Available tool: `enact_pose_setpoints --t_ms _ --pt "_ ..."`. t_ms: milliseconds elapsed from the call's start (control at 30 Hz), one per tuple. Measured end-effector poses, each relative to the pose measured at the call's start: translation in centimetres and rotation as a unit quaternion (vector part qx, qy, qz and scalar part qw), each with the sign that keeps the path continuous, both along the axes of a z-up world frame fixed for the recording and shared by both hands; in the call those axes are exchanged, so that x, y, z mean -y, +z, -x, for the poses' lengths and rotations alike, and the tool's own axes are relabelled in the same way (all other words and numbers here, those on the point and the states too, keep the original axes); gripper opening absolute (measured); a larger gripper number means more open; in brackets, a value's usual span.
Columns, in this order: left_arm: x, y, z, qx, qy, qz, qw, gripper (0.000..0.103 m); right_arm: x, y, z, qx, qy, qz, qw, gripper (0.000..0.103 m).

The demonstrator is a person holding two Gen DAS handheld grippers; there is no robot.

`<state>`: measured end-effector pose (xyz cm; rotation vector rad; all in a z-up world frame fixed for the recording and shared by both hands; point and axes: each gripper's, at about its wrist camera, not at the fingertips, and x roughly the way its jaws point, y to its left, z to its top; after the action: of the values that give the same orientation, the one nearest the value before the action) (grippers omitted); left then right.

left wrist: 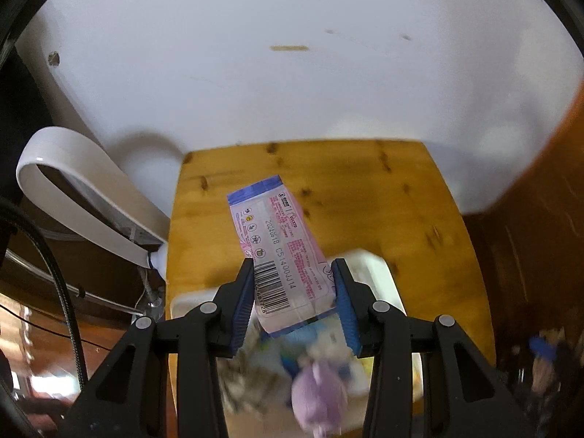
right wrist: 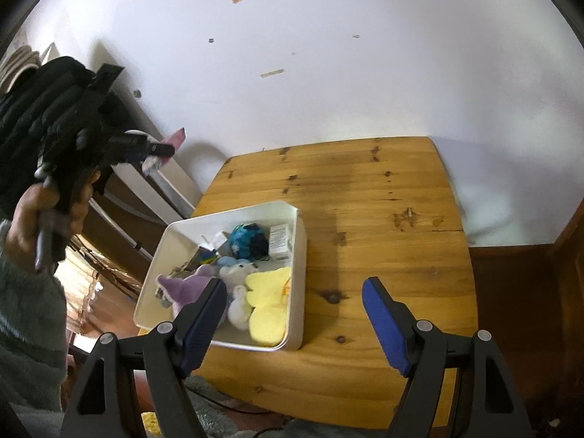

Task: Organize objects
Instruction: 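Lift the wipes packet with the left tool and carry it over the tray, then open the left tool to drop the packet into the tray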

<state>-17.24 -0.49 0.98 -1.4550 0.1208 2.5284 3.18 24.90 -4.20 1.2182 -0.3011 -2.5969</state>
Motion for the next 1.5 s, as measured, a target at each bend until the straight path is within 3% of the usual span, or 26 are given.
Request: enact_pose_setpoints --t_ms 200,367,733,1100,1267,1500 --pt "0.2 0.0 -5.8 0.008 -0.034 0.010 0.9993 0.045 1.5 1.0 -1.1 -0.012 0.015 -0.008 1.000 0.077" --pt "1.8 -1.2 -7.2 0.017 -0.032 0.013 0.9993 0.045 3.1 1.3 -1.8 -0.017 0.029 -0.018 0.999 0.077" --pt "5.3 -5.3 -5.2 0.064 -0.003 0.002 0.9980 0.045 4.5 1.6 -2.3 -0.019 0.036 -0.034 0.999 0.077" --pt "4.4 -5.7 -5.3 0.053 -0.004 -0.010 0.9985 0.049 4.5 1.1 -2.0 -0.011 0.035 -0.030 0.999 0.077" --pt "4.2 -5.6 -5.5 0.044 -0.003 -0.009 0.9990 0.066 4.3 0.6 -1.7 -0.004 0.033 -0.026 0.999 0.077" --pt "4.1 -5.2 -6.0 0.031 0.009 -0.013 0.9994 0.070 4.6 0.6 -1.5 -0.003 0.034 -0.026 0.999 0.077"
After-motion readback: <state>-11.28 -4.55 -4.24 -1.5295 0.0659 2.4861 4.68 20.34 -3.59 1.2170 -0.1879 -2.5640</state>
